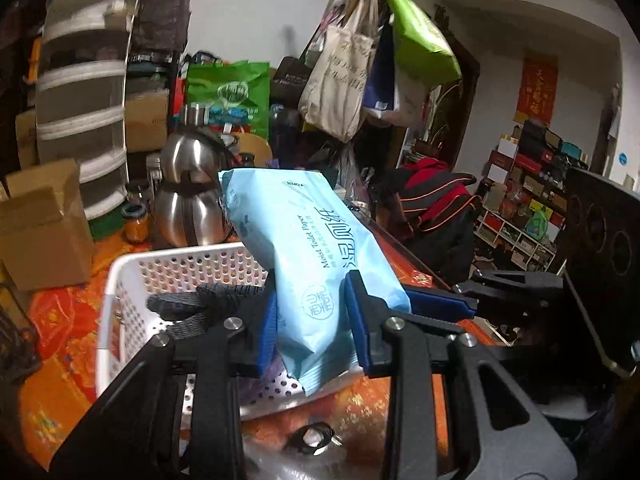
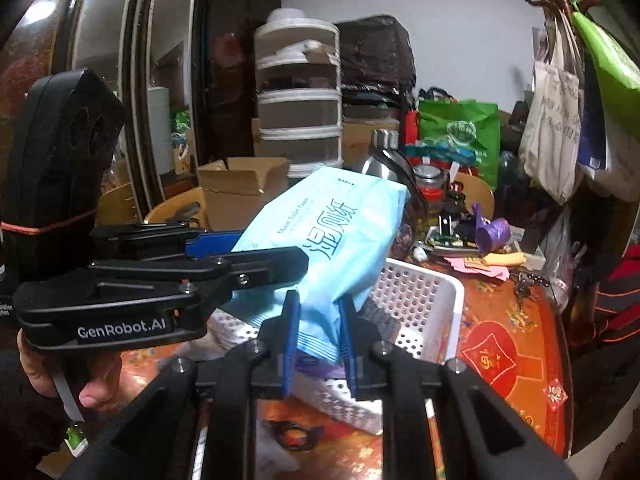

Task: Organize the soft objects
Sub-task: 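Lift the blue wipes pack with the left gripper and drop it into the basket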

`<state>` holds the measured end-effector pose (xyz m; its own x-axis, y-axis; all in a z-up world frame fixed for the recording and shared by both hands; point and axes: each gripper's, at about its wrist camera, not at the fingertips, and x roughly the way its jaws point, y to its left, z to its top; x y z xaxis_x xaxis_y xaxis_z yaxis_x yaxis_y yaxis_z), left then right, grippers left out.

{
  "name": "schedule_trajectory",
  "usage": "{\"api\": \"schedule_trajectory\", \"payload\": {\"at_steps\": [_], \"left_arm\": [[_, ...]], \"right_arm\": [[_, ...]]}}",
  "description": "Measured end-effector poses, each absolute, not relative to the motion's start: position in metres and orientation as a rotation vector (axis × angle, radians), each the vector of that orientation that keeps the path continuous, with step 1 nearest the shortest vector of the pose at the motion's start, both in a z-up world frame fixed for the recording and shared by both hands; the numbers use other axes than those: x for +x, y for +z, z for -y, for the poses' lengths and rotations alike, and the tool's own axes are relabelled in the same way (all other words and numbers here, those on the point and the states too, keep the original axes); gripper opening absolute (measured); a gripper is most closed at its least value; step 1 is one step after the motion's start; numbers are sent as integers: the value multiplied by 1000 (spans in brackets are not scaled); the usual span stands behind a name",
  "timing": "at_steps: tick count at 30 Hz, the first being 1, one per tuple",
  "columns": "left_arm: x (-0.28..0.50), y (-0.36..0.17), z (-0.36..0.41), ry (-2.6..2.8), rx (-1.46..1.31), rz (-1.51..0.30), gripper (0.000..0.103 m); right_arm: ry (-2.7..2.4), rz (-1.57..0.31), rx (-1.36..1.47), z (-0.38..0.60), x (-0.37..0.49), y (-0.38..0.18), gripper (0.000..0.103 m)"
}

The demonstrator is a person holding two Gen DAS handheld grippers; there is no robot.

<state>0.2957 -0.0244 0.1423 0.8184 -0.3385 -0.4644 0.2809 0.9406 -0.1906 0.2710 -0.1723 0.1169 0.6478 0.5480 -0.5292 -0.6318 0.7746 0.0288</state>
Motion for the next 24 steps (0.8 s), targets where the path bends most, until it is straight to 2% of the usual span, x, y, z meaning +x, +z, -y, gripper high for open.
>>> {"api": "schedule_trajectory", "payload": {"at_steps": [10,13,16,18,19,21,23,24], "left_arm": [[374,64,45,-307,-153,-675,30],[387,46,47,-295,-160,-715,34],[393,30,45,-267,-161,-734,41],[392,26,41,-227,-137,-722,58],[392,25,37,-221,-136,-716,62],[390,27,26,-197,-159,-702,73],[384,32,17,-180,-170,-680,76],[382,33,14,-178,-165,-669,76]], "right_arm": [[646,-691,-139,181,326,44,17],[636,-717,-135,181,332,32,18],[612,-737,-135,182,334,26,20],[599,-743,-128,185,333,25,21],[586,-739,-125,188,332,24,22],[570,-735,-100,193,332,27,28],[551,-715,-81,199,330,31,54],[537,-697,-82,201,328,33,59]]}}
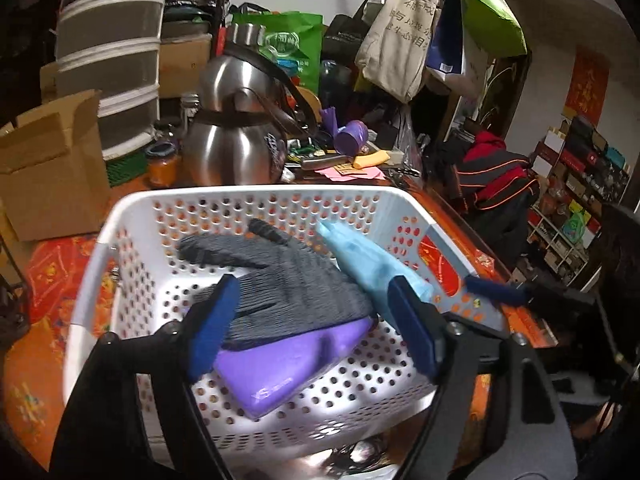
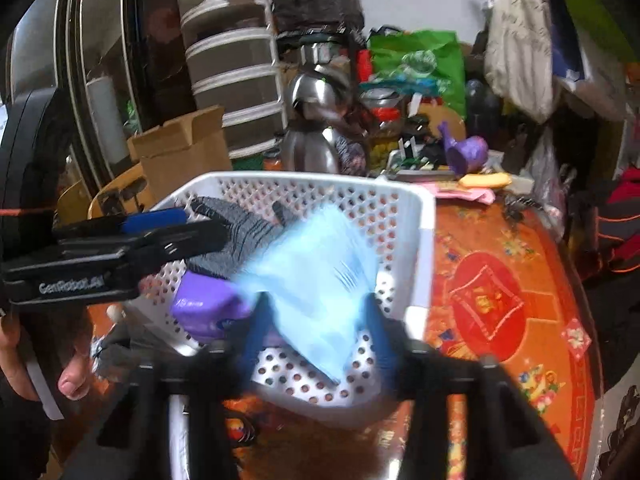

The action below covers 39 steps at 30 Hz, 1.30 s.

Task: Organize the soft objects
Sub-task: 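Lift the blue wipes pack with the left gripper and drop it into the basket, then move the left gripper to the plush bunny toy and grasp its striped clothes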

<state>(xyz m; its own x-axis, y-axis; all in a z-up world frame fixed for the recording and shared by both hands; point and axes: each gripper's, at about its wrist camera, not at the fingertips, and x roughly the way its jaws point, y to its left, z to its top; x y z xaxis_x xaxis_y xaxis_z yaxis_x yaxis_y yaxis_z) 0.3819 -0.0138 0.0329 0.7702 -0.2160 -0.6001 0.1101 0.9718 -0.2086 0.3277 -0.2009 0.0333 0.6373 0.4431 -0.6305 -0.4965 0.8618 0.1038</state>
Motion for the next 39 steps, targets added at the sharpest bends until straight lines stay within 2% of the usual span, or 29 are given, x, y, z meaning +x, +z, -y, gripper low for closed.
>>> {"api": "schedule_trajectory", "payload": {"at_steps": [1,22,25,27,34,39], "left_arm": [[379,35,12,-173,-158,-665,76],[329,34,-20,-32,-100,-636,80],[318,39,-19,-21,-77,-616,84],[308,43,-20,-11,-72,-603,93],[253,59,-33,2,-61,-571,96],[199,50,-58,31,-110,-565,98]], "right_arm": [[529,-690,-80,202,328,35,62],[475,-657,-36,197,306,44,62],[470,-651,-42,194,298,48,62],[471,-644,-49,192,290,52,66],[501,-642,-20,191,243,53,79],[499,-666,-31,187,205,23,80]]}}
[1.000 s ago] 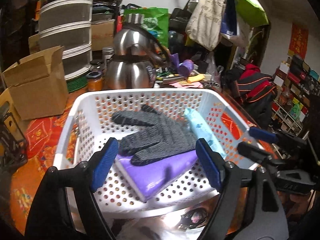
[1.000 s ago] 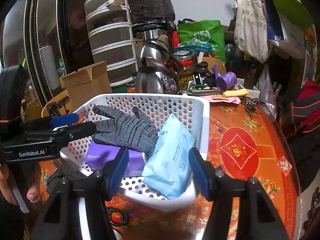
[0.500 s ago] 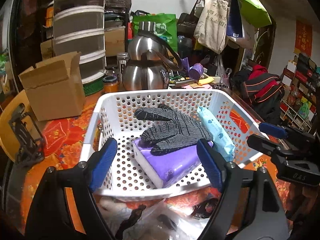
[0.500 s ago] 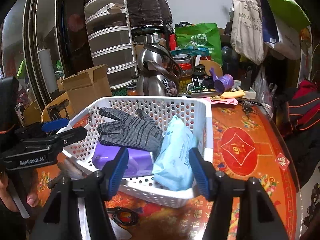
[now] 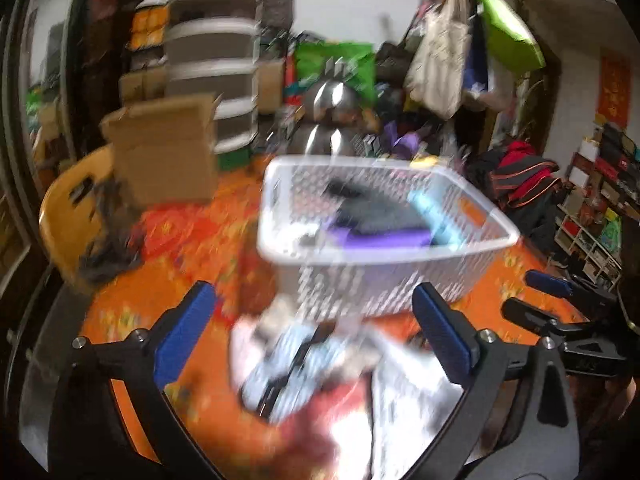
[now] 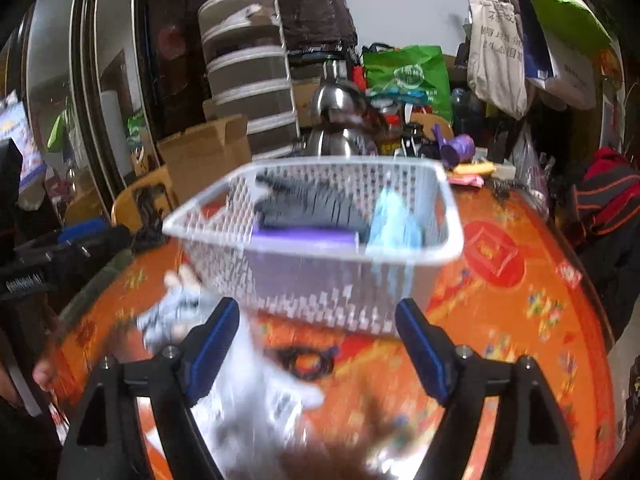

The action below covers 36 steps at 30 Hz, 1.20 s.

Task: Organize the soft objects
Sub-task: 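Move the left gripper to the plush bunny toy and grasp its striped clothes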

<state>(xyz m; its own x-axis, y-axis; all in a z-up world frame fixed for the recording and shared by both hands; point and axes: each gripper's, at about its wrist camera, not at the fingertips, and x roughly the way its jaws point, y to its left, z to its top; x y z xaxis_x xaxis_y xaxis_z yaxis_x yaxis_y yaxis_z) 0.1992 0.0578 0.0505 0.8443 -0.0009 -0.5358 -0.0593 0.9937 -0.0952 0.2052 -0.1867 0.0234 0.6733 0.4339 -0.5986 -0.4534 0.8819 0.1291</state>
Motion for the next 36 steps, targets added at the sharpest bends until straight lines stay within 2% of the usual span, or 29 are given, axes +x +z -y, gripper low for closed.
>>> {"api": "schedule_trajectory", "payload": {"at_steps": [5,11,12,16,20,22,26,32,36], "left_arm": [[161,6,-76,80,-164,-642,98],[142,-28,-98,127,-207,-674,98],[143,-32,-105,127,-219,-684,98],[161,-39,-124,124,-223,-700,97],[183,-46,-138,95,-238,-735,82],[187,-49,-141,90,-236,-748,81],[185,-59,-144,49,-250,-755,77],[189,-72,-138,13,-222,-783,60],[194,-77,-131,-12,-201,-797,56]], "right_arm": [[548,-733,33,187,179,-13,80],[617,-735,46,161,158,-21,80],[631,-739,40,152,157,-20,78],[658,-749,23,115,158,-22,55],[680,-796,-33,77,164,-31,45],[678,-807,-45,64,168,-34,43],[649,-833,-45,54,182,-40,43],[622,-854,-56,44,197,-44,43],[609,-846,-87,37,198,-42,43]]}}
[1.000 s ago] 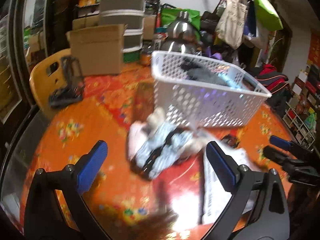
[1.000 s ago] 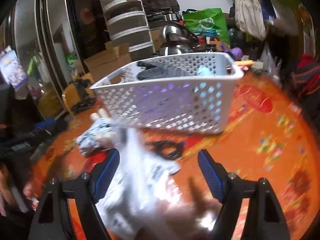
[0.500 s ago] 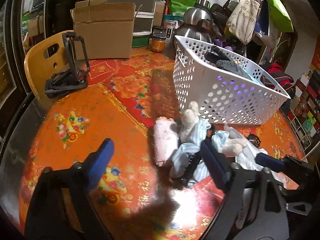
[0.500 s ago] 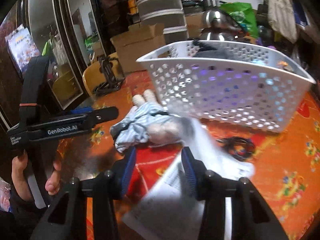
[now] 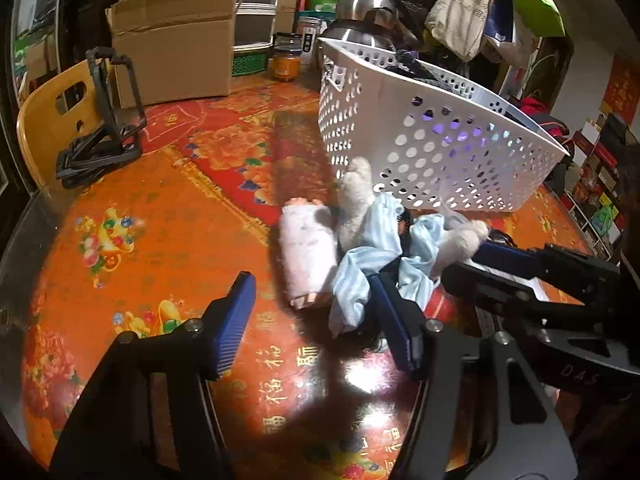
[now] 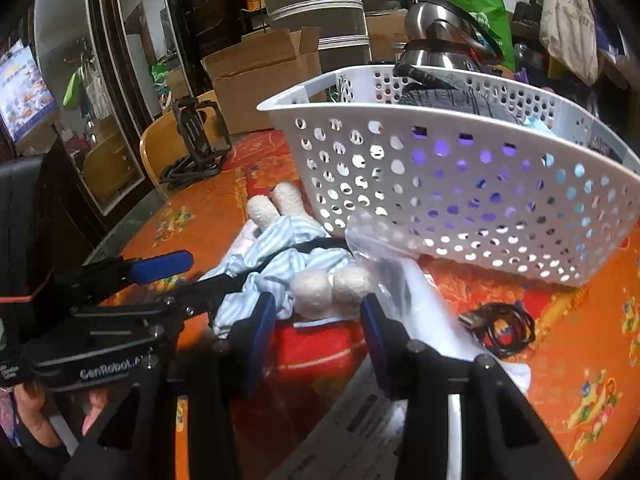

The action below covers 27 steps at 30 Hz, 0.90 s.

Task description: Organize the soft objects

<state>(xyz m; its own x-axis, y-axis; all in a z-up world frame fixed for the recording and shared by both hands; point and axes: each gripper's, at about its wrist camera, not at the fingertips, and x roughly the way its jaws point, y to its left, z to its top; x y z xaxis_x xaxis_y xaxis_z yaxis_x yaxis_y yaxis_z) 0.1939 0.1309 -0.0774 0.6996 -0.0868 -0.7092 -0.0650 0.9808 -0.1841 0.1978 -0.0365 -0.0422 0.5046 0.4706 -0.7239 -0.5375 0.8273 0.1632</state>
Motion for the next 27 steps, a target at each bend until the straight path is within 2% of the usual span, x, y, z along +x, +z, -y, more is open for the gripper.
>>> {"api": "schedule_trajectory", "payload": {"at_steps": [3,7,12,13,15,27], "left_arm": [[194,-78,-127,-24,-189,-795,51],[192,-76,-122,-47,-187,-796,48],[188,-72,-113,-74,-173,-782,24],[187,-71,-111,-80,-172,-777,21],[185,-70,-108,-92,-165,-770,14],[174,-67,-107,-117,-198,-749,5]], "right_arm": [[600,-841,-100,33,200,-42,43],[588,-832,-122,31,202,-40,32],[596,-835,-120,34,203,-41,19],[606,-839,-115,35,203,-41,9],[613,-838,-115,35,201,-42,8],[630,-824,-85,45,194,-38,6]]}}
